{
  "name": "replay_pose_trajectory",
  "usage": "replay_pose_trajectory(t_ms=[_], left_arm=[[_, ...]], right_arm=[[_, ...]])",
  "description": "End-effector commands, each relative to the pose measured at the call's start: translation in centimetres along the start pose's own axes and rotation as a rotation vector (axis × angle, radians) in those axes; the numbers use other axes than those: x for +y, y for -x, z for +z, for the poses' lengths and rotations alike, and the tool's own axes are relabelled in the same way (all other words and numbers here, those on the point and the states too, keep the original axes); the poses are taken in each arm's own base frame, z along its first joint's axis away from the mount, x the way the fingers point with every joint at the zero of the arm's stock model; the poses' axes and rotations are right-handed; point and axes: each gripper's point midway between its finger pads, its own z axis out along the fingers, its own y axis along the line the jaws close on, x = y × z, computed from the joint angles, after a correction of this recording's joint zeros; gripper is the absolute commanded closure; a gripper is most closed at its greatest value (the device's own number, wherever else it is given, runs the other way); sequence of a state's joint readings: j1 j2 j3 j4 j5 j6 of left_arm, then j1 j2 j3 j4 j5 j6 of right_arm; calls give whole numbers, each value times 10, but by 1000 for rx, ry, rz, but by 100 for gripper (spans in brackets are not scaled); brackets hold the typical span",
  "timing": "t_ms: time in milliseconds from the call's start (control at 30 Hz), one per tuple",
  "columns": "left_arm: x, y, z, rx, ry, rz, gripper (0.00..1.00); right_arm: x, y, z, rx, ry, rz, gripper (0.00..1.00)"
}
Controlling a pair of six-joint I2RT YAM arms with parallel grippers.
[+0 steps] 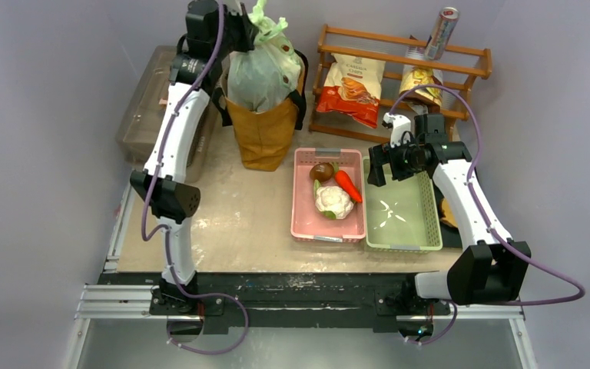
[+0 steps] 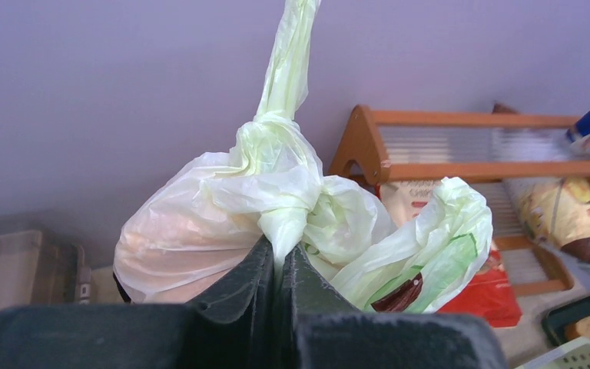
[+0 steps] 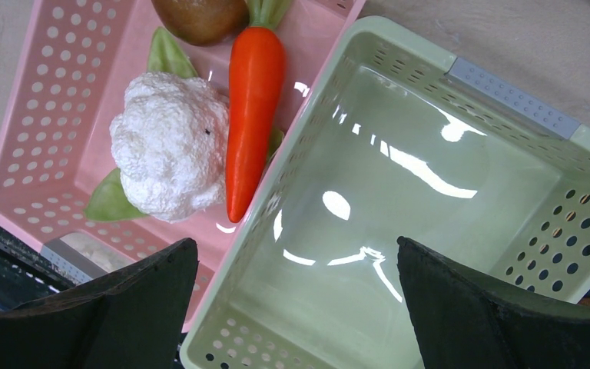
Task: Untie the knot of the grocery bags and take out the mixed food
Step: Pick up the takeout bag from the takeout bag, then place the takeout bag at the center of the board.
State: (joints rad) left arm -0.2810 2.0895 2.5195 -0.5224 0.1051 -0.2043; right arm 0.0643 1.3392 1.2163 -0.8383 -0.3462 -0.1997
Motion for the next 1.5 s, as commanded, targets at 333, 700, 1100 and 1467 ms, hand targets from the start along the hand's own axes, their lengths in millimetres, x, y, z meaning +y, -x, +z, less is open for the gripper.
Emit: replay_pose_trajectory(t_ms=[333,700,1100,1467], left_arm=[[-73,256,-244,-704,-166,49,100],[-83,152,-366,-360,-242,104,100],[-85,-56,-429,142,-378,293,100],[-63,-125,-341,279,-502,222,100]], right_arm=[[3,11,-11,-66,-3,-15,1],[16,32,-33,-153,44,-132,1],[37,47,-51,-181,146,-282,1],[57,59,-46,-206,237,-322,1]])
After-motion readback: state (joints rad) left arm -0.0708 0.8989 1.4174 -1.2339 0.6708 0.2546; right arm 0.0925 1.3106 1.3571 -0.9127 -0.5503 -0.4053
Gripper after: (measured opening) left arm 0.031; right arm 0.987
